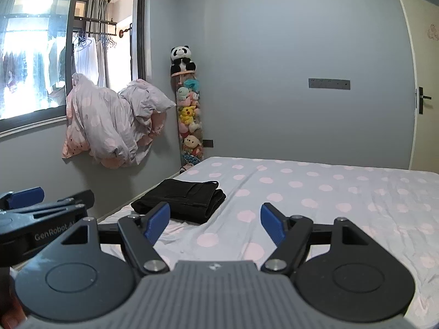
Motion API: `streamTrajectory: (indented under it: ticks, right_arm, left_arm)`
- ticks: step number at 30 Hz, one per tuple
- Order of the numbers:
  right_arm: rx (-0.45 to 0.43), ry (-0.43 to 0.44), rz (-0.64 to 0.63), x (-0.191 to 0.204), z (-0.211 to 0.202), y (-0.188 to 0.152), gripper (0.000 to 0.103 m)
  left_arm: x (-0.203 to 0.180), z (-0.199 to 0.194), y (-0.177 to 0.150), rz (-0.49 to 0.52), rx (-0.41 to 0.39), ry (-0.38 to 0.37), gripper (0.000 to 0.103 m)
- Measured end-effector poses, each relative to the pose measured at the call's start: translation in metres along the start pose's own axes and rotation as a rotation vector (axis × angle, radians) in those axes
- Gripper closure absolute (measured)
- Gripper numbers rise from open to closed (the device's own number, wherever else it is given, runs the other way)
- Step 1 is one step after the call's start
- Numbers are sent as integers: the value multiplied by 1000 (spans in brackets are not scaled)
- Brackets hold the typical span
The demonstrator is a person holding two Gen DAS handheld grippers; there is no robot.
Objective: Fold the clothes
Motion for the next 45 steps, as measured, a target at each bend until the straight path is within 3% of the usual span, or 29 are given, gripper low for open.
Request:
streamTrajectory:
  ticks: [16, 22, 45]
  right_arm:
    - [-57, -65, -61, 22, -60, -26, 23]
    - [-16, -82, -81, 24, -62, -47, 23]
    - [29, -86, -36, 24, -53, -64, 23]
  left_arm:
    - [2, -40, -37, 52, 84, 11, 13]
    - [4, -45, -56, 52, 120, 12, 13]
    - [6, -40, -66, 61, 142, 35, 13]
Point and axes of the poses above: each gripper's, at about its wrist camera, not at the fingertips, and z roughly the way its jaws point, x to its left, y to its top, the point moved 7 cm from there along z, roughly the way its jaws point, and after that the axes turned 9 degrees about -z, right-handed, at the moved point
